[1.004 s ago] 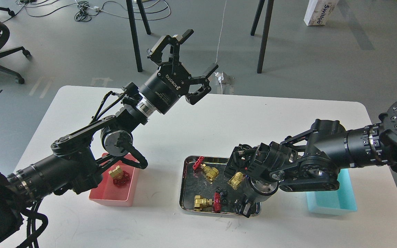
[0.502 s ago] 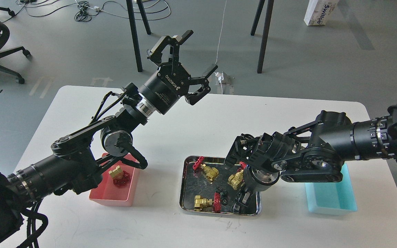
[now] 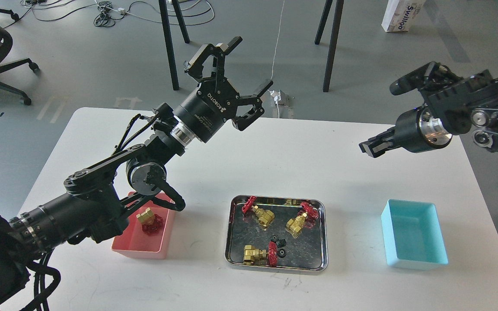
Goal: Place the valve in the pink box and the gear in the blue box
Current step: 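Lift the black gear and carry it over the light-blue box, then lower the gear into the light-blue box and open the right gripper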
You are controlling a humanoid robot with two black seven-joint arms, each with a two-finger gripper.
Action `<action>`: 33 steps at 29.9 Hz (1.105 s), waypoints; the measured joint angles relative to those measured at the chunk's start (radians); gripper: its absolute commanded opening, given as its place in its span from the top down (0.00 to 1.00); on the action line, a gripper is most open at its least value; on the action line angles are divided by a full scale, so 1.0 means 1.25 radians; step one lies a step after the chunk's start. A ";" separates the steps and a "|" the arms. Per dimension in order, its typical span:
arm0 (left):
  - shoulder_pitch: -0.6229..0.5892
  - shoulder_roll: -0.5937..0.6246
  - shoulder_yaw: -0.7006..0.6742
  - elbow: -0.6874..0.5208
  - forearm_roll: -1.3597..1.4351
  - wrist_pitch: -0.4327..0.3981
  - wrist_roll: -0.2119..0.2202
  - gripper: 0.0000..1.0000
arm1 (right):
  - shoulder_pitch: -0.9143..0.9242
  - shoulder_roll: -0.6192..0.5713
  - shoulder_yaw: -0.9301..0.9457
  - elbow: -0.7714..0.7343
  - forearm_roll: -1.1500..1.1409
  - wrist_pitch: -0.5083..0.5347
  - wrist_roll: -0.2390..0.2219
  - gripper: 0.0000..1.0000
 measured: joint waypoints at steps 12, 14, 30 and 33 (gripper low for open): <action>0.001 -0.038 0.005 0.004 0.010 0.000 0.000 0.01 | -0.212 -0.174 0.006 0.087 -0.089 0.000 -0.012 0.99; 0.001 -0.038 0.003 0.004 0.017 0.000 0.000 0.01 | -0.218 -0.170 0.006 0.087 -0.089 0.000 -0.012 0.97; 0.002 -0.039 0.003 0.004 0.021 0.000 0.000 0.01 | -0.239 -0.126 0.016 0.077 -0.090 0.000 -0.012 0.78; 0.002 -0.039 0.003 0.005 0.021 0.000 0.000 0.01 | -0.243 -0.125 0.016 0.077 -0.090 0.000 -0.012 0.76</action>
